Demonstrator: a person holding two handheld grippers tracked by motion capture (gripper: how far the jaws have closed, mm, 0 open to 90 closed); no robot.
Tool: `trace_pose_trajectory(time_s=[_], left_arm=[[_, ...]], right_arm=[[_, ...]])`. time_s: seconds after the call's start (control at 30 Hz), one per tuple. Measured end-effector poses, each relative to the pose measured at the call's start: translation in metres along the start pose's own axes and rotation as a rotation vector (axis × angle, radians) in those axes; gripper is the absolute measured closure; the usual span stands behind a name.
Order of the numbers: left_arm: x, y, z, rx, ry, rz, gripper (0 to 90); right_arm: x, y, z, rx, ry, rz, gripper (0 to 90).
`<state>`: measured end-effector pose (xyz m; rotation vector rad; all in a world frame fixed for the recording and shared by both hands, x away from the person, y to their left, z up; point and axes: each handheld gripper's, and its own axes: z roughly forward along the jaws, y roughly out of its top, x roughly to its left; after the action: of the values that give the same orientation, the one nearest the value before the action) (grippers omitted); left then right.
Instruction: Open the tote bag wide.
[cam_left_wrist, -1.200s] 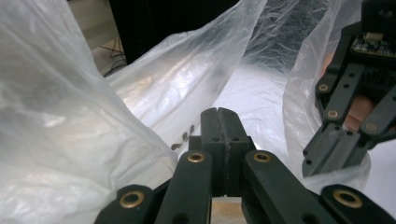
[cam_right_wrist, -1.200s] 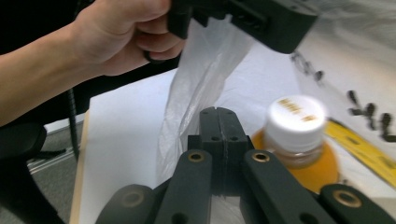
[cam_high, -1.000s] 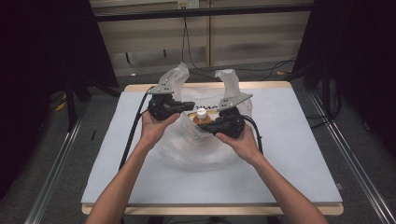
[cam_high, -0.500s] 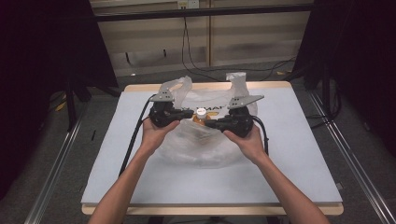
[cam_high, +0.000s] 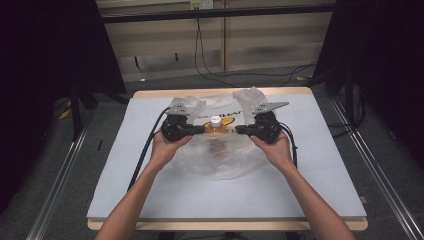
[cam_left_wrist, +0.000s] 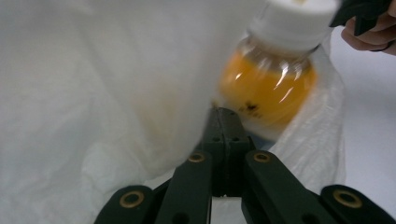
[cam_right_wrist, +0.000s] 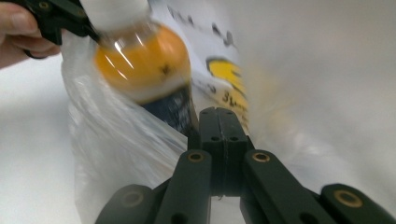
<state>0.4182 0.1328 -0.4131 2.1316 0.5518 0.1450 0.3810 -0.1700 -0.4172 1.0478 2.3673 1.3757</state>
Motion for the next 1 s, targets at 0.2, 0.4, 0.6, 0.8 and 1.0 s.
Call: trace_pose_trajectory(time_s=[0.2, 0.4, 0.6, 0.8, 1.0], left_arm=[[0.003, -0.017, 0.009, 0.024, -0.018, -0.022, 90.0], [0.004, -0.038, 0.023, 0.077, -0.029, -0.041, 90.0], [0.006, -0.051, 0.033, 0.113, -0.038, -0.051, 90.0], [0.006, -0.060, 0.037, 0.148, -0.051, -0.059, 90.0], [0.004, -0.063, 0.036, 0.128, -0.041, -0.057, 90.0]], right_arm=[[-0.007, -0.018, 0.017, 0.059, 0.022, 0.021, 90.0], [-0.014, -0.038, 0.029, 0.099, 0.019, 0.067, 90.0], [-0.017, -0.056, 0.048, 0.154, 0.034, 0.091, 90.0], [-0.017, -0.059, 0.045, 0.147, 0.037, 0.103, 90.0], [-0.014, -0.060, 0.044, 0.143, 0.016, 0.077, 90.0]])
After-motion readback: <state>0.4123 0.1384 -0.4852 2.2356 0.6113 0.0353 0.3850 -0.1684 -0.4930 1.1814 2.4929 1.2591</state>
